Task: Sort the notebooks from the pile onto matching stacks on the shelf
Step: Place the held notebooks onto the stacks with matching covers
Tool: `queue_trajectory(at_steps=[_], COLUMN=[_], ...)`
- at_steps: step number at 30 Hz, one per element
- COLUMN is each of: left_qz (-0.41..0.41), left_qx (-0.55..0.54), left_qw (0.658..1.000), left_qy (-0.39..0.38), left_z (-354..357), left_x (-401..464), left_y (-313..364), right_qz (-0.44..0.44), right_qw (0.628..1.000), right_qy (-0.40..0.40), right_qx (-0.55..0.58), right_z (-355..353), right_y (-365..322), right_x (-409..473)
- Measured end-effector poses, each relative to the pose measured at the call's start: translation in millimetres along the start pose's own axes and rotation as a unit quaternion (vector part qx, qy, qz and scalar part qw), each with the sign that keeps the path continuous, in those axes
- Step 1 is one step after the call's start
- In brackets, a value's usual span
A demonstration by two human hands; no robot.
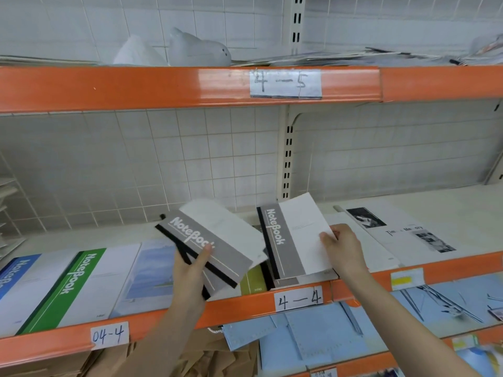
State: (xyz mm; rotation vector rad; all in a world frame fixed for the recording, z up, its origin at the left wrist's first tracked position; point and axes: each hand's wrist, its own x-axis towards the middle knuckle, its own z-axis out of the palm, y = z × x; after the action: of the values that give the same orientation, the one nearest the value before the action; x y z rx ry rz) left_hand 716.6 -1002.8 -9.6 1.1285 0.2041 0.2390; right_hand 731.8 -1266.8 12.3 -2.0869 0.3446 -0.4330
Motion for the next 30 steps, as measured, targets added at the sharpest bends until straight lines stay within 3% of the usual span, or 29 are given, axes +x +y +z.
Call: queue_trajectory(at_steps=[5, 8, 10, 16, 25, 30], left_qz=[0.049, 0.046, 0.038, 0.022, 0.016, 0.021], left_qx=[-0.004, -0.001, 0.001, -0.004, -0.004, 0.012], left_qw=[0.996, 0.996, 0.996, 0.998, 0.999, 0.999], left_qy=[0.074, 0.077, 0.079, 0.064, 0.042, 0.023], left_z=[-20, -23, -25, -25, -24, -21], left_x=[8, 9, 10, 13, 9, 5], left_y=[1, -3, -4, -6, -2, 0], right_qz=[-0.033, -0.104, -0.144, -0.275, -0.303, -0.273], right_qw=[0.991, 0.957, 0.942, 0.908, 0.899, 0.915], right_qy=[-0.012, 0.026, 0.026, -0.175, -0.182, -0.197], right_qx=[-0.132, -0.268, -0.302, -0.264, -0.258, -0.222], right_z=[4, 11, 15, 33, 43, 41], right_y=[9, 11, 11, 12, 16, 16], right_x=[-2, -9, -13, -33, -28, -27])
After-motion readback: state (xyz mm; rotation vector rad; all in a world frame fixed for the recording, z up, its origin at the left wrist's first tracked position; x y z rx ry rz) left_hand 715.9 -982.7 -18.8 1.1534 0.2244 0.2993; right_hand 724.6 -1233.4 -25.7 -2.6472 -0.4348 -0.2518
